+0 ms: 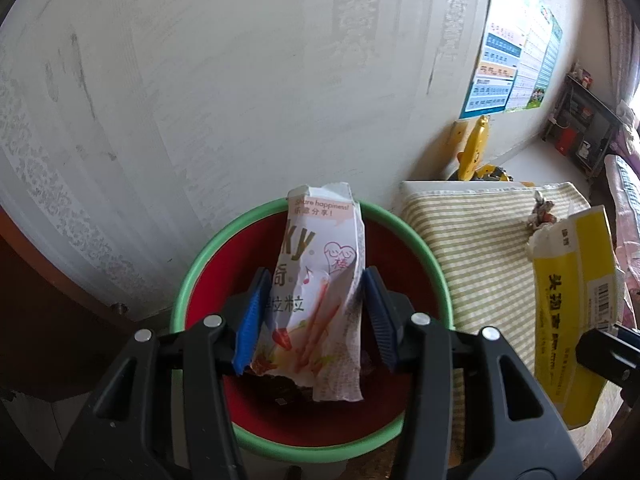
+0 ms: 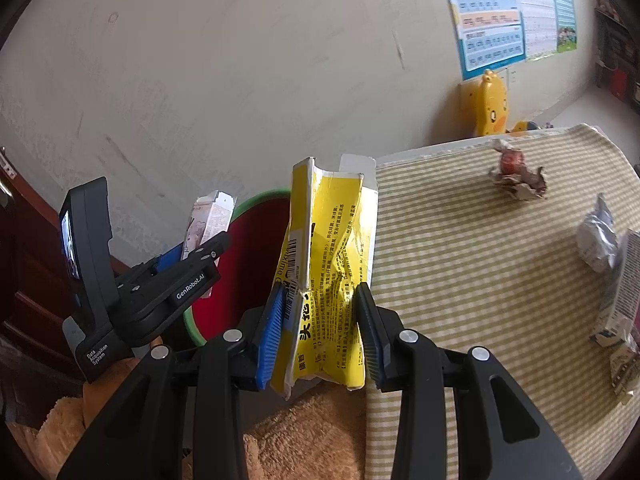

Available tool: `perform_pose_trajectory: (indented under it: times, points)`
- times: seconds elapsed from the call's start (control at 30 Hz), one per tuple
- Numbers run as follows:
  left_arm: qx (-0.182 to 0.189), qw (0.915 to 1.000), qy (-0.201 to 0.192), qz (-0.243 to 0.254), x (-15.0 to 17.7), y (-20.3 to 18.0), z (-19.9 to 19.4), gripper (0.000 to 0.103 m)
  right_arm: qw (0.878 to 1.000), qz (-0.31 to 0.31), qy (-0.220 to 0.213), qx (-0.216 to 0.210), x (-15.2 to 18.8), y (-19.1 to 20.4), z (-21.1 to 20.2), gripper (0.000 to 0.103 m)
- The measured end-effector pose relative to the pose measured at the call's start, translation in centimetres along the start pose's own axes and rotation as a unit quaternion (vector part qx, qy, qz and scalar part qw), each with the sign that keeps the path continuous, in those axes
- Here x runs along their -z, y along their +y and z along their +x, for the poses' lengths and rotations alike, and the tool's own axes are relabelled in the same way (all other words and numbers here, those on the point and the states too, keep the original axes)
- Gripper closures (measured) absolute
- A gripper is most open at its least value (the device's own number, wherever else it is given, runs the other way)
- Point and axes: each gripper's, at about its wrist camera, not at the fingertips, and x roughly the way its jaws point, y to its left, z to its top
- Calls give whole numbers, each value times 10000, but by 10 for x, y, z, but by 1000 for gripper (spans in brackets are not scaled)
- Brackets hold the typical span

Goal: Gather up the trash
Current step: 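Open both tools over the bucket to drop the Pocky box and wrapper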

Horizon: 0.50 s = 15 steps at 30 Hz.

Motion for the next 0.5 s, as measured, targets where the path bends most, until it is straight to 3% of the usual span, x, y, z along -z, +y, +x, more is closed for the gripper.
perform_pose_trajectory:
  times: [0.4, 0.5]
  points:
    - [-242, 9993, 190, -198, 7, 30, 13, 57, 9993, -214, 251, -203, -27, 24, 47, 68]
    - [-302, 9989, 237, -252, 9, 37, 16, 52, 9990, -263, 269, -226, -31, 31, 55, 65]
